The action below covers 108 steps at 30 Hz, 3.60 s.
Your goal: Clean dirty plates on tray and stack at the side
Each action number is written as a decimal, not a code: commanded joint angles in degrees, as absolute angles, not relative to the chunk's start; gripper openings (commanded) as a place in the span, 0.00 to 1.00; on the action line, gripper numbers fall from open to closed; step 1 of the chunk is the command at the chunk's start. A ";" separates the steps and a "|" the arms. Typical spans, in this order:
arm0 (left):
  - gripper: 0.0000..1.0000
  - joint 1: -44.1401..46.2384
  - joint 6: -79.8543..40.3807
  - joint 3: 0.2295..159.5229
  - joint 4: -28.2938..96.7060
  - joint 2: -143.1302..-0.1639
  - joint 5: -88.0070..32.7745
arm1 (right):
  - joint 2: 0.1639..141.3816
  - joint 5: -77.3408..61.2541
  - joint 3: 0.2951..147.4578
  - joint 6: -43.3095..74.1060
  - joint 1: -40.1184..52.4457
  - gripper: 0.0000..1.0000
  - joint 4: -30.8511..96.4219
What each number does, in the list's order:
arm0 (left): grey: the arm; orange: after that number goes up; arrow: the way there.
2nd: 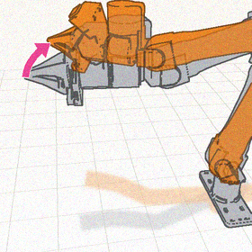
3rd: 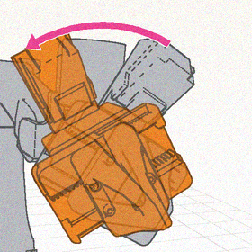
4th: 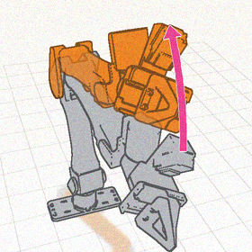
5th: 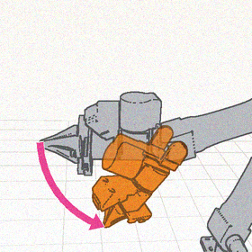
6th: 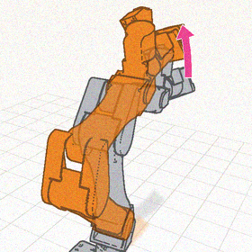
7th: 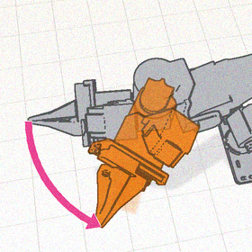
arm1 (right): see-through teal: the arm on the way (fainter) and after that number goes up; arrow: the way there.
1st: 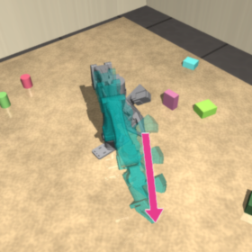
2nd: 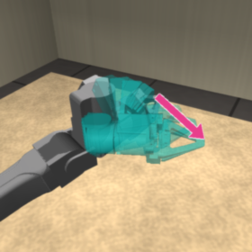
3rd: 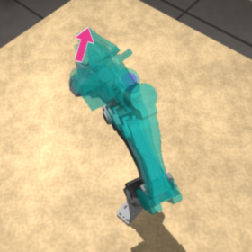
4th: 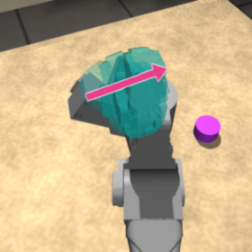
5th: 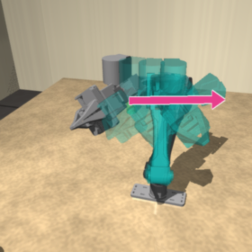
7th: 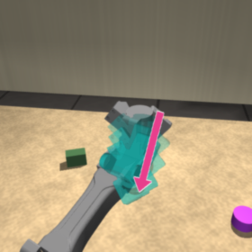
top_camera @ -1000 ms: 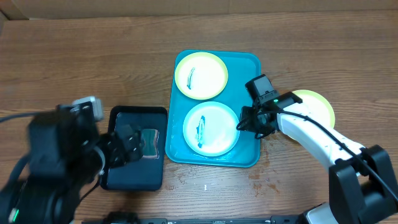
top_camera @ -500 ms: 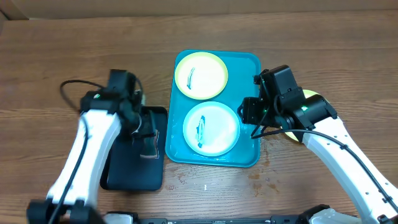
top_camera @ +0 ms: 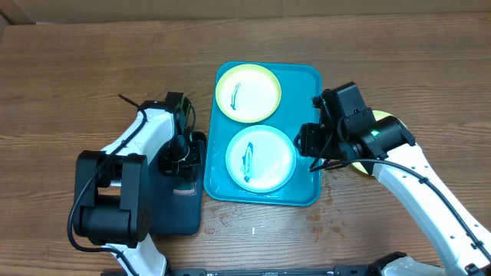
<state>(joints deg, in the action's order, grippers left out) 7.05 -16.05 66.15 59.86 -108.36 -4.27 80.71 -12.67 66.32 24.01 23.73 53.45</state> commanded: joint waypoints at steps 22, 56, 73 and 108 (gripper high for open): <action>0.23 7.16 -15.40 64.10 61.32 -107.07 -3.86 | 80.71 -12.95 66.63 23.77 23.94 0.41 53.43; 0.04 9.50 -16.64 62.43 51.16 -106.54 -3.62 | 80.71 -12.23 66.59 23.77 23.92 0.41 53.52; 0.04 12.71 -12.53 101.51 77.17 -104.81 -16.40 | 90.70 -4.32 62.89 23.79 23.94 0.41 49.60; 0.04 21.96 -24.01 80.40 58.13 -120.29 -5.23 | 106.65 -11.05 60.38 17.56 23.92 0.04 43.13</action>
<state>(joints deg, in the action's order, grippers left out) 25.85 -22.85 79.90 56.07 -117.19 -14.74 105.54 -13.34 62.13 17.96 23.99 42.65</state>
